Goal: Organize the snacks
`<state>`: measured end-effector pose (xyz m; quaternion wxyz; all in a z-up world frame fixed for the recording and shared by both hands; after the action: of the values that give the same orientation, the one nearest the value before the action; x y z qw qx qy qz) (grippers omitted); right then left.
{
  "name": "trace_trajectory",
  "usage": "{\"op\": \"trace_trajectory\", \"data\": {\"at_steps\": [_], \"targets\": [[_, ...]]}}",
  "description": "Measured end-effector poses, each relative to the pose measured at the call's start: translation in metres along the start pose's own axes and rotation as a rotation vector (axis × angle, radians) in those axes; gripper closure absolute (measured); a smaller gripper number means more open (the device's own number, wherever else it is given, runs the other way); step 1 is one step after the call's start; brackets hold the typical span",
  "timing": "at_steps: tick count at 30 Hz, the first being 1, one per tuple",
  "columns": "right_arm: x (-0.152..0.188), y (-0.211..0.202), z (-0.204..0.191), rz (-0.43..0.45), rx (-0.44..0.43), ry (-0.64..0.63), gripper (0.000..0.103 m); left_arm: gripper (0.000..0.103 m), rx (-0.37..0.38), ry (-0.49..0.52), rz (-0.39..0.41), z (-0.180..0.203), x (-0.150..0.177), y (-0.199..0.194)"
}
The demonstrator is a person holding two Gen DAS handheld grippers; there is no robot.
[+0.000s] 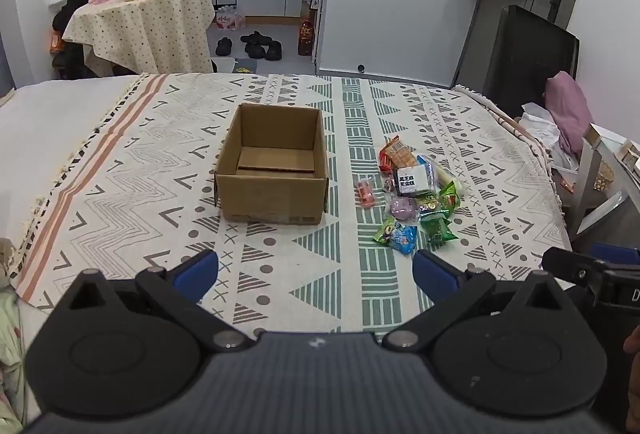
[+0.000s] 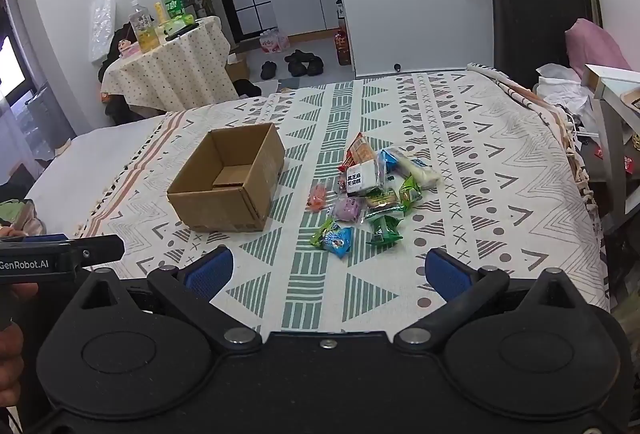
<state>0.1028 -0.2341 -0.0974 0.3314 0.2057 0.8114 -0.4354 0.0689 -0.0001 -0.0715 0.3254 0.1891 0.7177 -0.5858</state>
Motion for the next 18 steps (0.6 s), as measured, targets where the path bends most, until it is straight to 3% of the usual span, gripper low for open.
{"op": "trace_trajectory", "data": {"at_steps": [12,18], "targets": [[-0.002,-0.002,0.001,0.005,0.007,-0.007,0.000,0.000,0.014,-0.010,0.001,-0.002,-0.007,-0.006],[-0.001,-0.003,-0.001,-0.004,0.007,-0.021,0.000,0.000,-0.018,-0.003,0.006,-0.007,-0.005,-0.007]]}}
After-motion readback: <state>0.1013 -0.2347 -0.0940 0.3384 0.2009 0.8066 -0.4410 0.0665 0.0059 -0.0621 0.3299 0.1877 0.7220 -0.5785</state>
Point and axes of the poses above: each gripper's, at about its wrist camera, not at the fingertips, and y roughly the way its jaws point, z to its right, x to its underside, the point moved 10 cm from there along y, roughly the way its jaws point, and after that the axes turned 14 degrees about -x, right-handed, at the moved point
